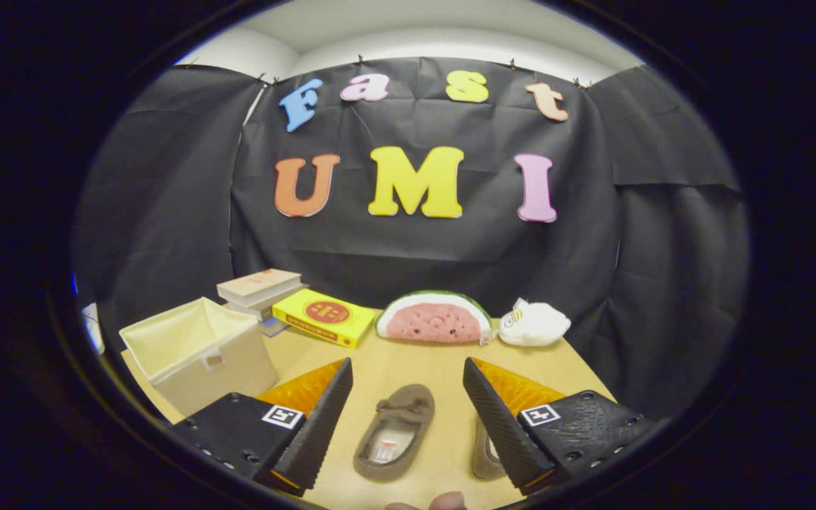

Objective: Open the storage box then place both shoes into the box .Put the left shoe in first, then the right shoe, with the right side of both shoes facing outward in a uniform manner.

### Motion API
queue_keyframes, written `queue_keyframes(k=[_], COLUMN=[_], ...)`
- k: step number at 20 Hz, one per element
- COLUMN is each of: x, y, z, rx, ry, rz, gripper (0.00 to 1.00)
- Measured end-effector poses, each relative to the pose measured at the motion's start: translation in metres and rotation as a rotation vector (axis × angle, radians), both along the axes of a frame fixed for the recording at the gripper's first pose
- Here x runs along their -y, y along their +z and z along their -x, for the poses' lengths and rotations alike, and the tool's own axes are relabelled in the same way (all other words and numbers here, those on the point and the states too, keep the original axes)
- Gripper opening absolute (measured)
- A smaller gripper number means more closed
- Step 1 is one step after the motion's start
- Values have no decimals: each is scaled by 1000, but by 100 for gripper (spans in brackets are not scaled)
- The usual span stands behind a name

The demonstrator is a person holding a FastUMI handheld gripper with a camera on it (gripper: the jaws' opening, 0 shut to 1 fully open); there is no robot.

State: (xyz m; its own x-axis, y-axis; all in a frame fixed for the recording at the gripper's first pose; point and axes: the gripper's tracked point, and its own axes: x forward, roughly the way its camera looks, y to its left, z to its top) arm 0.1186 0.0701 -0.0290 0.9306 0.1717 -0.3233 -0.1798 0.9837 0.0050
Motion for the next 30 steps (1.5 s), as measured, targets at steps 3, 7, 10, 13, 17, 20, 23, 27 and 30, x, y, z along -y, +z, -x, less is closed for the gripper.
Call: queue_keyframes(k=[3, 7, 10, 13, 17, 20, 23, 27, 30], x=[3, 7, 8, 6, 2, -3, 2, -7, -21], y=[-50, -101, -125, -136, -155, -167, -169, -167, -150], z=[-7, -14, -13, -19, -26, -28, -30, -24, -13], rx=[-155, -303, -380, -412, -469, -494, -492, -537, -541], ry=[10, -12, -16, -16, -23, -46, -89, -107, -105], rz=[-1, -24, -22, -37, -72, -110, -125, -291, -378], gripper=[95, 96, 96, 96, 73, 45, 8, 0, 0])
